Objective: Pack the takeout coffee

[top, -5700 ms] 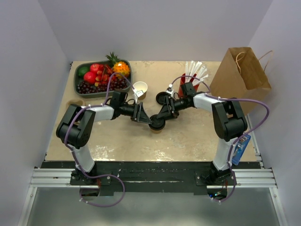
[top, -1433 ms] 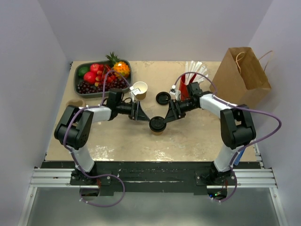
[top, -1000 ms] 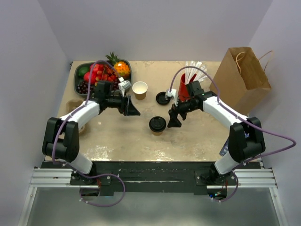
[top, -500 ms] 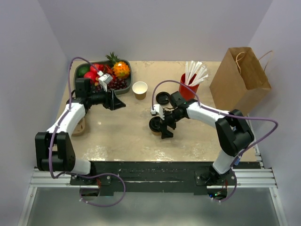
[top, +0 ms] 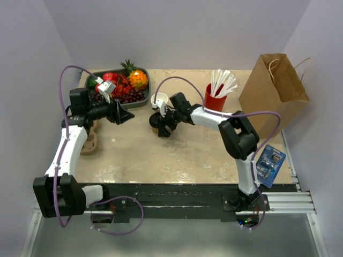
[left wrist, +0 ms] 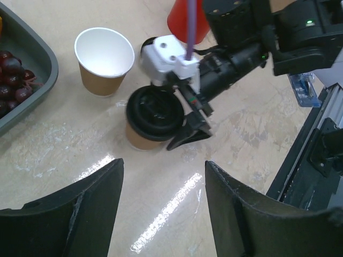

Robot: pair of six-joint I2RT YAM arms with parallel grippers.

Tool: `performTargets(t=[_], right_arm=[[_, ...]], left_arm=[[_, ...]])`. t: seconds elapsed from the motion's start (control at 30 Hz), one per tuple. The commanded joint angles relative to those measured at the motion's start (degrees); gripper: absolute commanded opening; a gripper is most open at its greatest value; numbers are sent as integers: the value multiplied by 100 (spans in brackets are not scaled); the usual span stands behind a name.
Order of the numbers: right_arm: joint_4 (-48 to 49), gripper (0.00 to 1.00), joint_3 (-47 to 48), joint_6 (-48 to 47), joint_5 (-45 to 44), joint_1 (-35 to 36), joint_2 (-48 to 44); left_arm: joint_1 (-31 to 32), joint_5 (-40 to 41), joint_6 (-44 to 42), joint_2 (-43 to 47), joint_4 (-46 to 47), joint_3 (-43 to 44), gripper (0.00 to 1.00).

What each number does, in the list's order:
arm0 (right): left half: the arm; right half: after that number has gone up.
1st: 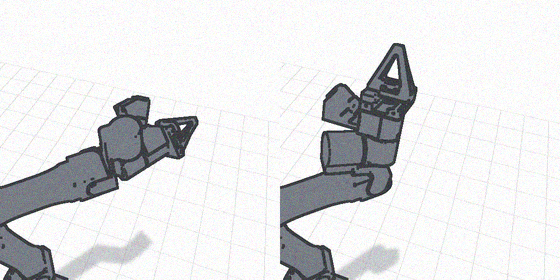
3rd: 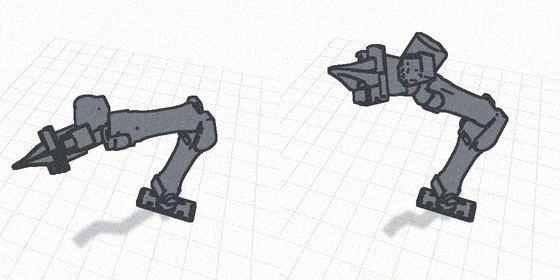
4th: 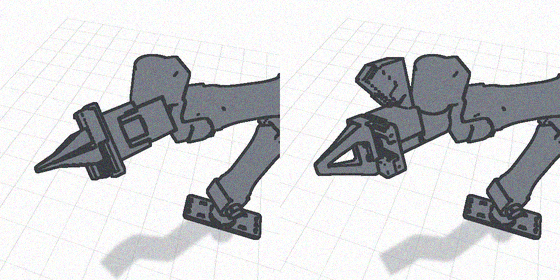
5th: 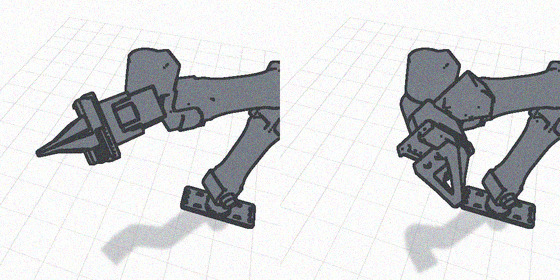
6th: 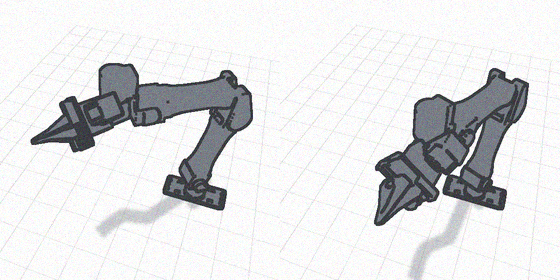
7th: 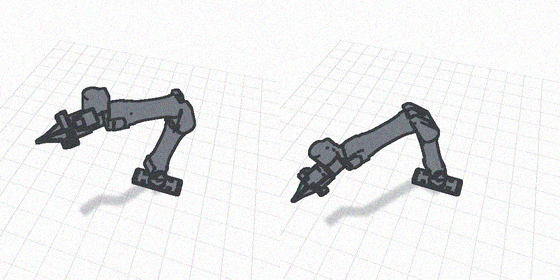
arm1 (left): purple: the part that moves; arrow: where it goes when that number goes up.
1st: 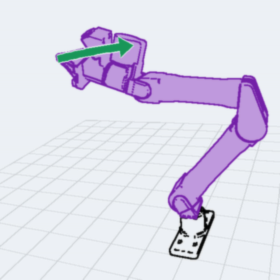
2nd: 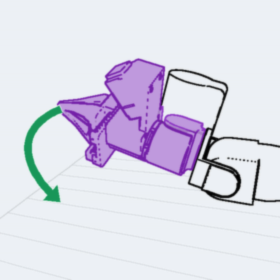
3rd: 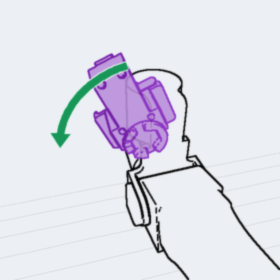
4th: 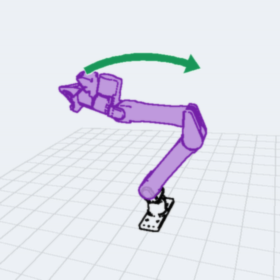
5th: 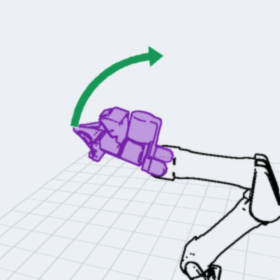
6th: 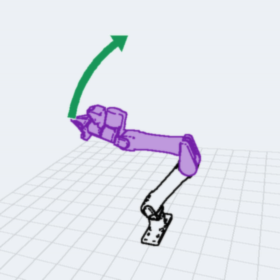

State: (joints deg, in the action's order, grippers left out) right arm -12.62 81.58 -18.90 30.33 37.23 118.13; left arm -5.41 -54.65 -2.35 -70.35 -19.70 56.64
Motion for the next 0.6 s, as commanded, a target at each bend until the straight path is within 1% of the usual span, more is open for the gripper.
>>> performTargets(t=[0.0,0.17,0.27,0.37,0.43,0.5,0.53,0.57], right_arm=[[339,79,902,474,-167,328,623],[270,81,1859,641,-702,644,1396],[313,84,2046,720,-914,724,1529],[331,89,1924,756,-958,724,1451],[331,94,1748,765,-976,724,1188],[296,96,1432,738,-1011,715,950],[269,99,1318,695,-1020,724,662],[182,99,1064,668,-1020,724,511]], left_arm=[[-92,-54,-82,320,-288,260,66],[-127,-63,50,408,-306,286,66],[-136,-63,85,434,-297,330,66],[-162,-63,147,434,-210,356,66],[-153,-54,191,469,-17,348,66],[-153,-28,462,487,115,347,67],[-162,-19,507,513,255,339,67],[-153,-10,551,522,326,330,68]])
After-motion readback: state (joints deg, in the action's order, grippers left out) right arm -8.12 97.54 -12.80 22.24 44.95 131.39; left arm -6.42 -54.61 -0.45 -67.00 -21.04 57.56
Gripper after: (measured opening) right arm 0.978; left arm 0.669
